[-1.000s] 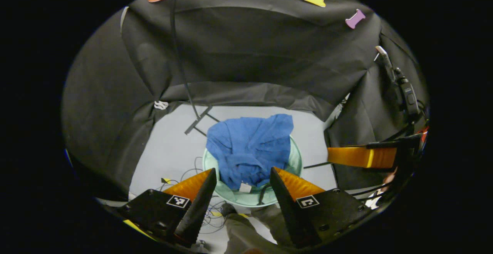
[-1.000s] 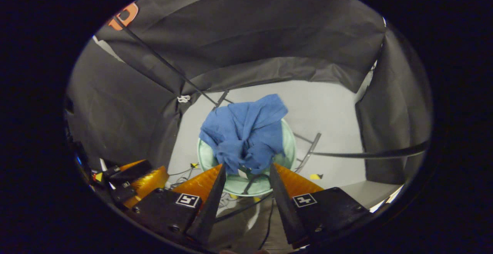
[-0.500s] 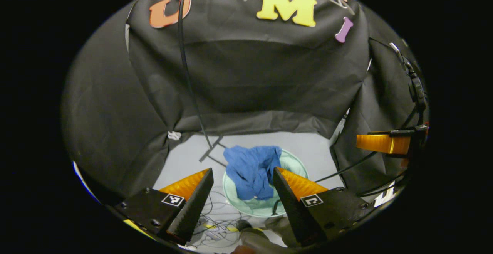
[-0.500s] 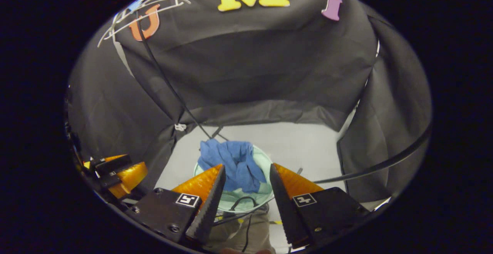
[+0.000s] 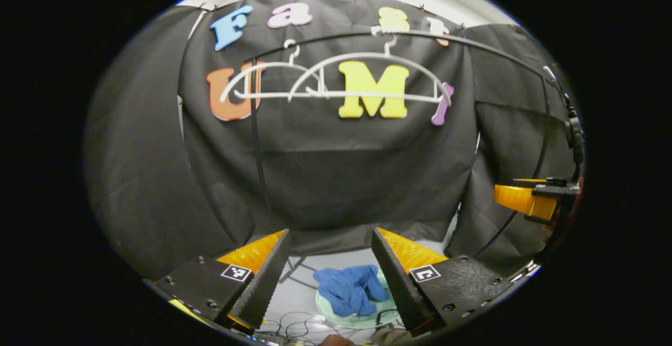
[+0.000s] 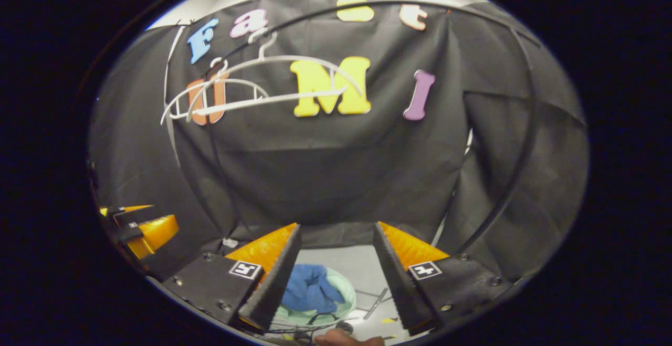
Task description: Grasp the clothes on the hanger with both hands and then place them into the laundry hamper below.
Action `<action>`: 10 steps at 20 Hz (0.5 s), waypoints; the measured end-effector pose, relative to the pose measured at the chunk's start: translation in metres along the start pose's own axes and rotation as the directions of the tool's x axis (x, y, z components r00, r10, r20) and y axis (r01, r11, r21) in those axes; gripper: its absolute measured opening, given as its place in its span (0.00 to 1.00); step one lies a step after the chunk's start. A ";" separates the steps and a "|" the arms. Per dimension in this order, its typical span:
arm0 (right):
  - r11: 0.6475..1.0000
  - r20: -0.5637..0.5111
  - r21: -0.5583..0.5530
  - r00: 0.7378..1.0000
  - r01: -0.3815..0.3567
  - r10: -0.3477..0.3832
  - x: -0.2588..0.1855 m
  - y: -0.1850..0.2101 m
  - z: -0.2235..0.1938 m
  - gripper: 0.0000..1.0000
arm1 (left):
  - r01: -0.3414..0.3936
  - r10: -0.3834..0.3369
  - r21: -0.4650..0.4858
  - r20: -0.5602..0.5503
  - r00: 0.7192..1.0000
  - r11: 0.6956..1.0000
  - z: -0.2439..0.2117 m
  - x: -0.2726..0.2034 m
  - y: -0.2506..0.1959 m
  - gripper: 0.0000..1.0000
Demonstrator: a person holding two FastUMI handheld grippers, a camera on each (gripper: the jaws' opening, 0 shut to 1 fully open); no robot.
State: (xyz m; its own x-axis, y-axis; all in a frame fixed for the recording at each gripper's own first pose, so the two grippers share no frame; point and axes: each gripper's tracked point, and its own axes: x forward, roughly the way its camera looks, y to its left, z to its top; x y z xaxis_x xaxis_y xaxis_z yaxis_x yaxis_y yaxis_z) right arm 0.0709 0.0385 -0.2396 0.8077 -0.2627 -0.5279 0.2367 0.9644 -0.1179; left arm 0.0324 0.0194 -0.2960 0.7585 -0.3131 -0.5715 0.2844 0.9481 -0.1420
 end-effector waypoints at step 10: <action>1.000 0.261 0.017 0.965 -0.015 0.010 -0.106 -0.016 0.087 1.00 | -0.052 0.040 0.029 0.316 0.948 0.998 0.116 -0.093 -0.005 1.00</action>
State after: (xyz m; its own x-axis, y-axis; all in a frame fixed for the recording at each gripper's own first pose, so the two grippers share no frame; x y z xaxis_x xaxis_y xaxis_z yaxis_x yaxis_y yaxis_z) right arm 0.0286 0.0478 -0.1086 0.9228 -0.2519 -0.2915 0.2338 0.9675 -0.0959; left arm 0.0291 0.0377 -0.1483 0.9159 -0.2760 -0.2915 0.2616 0.9612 -0.0881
